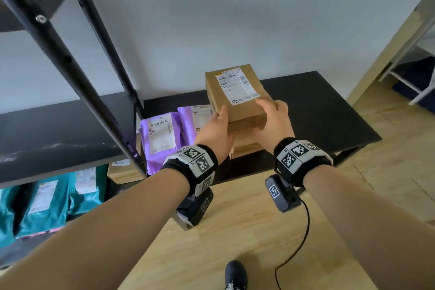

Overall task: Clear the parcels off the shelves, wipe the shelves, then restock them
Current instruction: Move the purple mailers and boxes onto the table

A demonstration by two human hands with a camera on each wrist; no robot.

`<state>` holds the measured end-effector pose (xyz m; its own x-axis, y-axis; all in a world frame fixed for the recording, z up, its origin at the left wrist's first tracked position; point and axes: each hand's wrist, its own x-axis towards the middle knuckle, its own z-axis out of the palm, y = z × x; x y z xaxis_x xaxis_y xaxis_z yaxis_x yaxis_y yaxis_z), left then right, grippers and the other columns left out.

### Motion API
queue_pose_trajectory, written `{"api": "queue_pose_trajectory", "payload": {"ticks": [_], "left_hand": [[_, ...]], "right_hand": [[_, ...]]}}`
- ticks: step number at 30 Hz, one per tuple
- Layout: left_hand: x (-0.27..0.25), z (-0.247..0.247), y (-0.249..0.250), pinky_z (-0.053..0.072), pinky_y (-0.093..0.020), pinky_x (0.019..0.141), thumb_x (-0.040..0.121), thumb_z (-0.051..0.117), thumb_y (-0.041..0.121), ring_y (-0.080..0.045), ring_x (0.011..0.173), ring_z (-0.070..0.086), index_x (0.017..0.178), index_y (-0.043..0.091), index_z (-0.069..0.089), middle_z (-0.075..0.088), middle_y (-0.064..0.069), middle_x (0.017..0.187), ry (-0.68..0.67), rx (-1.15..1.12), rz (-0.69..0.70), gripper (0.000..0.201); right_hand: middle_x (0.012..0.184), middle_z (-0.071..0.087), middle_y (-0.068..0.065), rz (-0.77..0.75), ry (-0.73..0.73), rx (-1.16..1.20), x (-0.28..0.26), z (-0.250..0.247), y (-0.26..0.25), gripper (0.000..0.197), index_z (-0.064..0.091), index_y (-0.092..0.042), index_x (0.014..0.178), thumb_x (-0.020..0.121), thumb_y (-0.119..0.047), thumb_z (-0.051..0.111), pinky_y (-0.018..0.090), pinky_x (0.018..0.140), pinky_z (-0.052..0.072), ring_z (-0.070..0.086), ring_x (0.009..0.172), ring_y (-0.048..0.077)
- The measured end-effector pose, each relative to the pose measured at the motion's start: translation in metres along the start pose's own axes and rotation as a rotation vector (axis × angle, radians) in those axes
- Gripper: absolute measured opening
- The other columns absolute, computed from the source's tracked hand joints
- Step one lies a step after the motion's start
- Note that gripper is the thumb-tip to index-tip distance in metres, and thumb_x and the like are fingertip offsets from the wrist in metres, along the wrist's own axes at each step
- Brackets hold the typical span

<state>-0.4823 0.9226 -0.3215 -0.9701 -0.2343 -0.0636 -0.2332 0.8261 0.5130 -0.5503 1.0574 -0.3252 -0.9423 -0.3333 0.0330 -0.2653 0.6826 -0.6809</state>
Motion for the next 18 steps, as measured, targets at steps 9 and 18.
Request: {"api": "queue_pose_trajectory", "payload": {"ticks": [9,18], "left_hand": [[0.014,0.015,0.005,0.046,-0.037,0.095,0.093,0.051,0.02,-0.027,0.119,0.051,0.15,0.019,0.011,0.037,-0.008,0.143,0.005,-0.019,-0.079,0.069],[-0.012,-0.01,-0.009,0.041,-0.034,0.099,0.095,0.05,0.022,-0.023,0.133,0.04,0.15,0.022,0.01,0.024,-0.005,0.153,0.043,-0.003,-0.059,0.068]], "right_hand": [[0.143,0.017,0.009,-0.043,-0.016,-0.077,0.022,0.014,0.023,0.063,0.035,-0.024,0.136,0.081,-0.008,0.062,0.044,0.103,0.041,0.03,0.13,0.031],[0.151,0.017,0.013,-0.203,0.059,-0.311,0.001,0.018,-0.019,0.059,0.042,-0.019,0.135,0.08,-0.017,0.063,0.046,0.119,0.005,0.003,0.144,0.033]]}}
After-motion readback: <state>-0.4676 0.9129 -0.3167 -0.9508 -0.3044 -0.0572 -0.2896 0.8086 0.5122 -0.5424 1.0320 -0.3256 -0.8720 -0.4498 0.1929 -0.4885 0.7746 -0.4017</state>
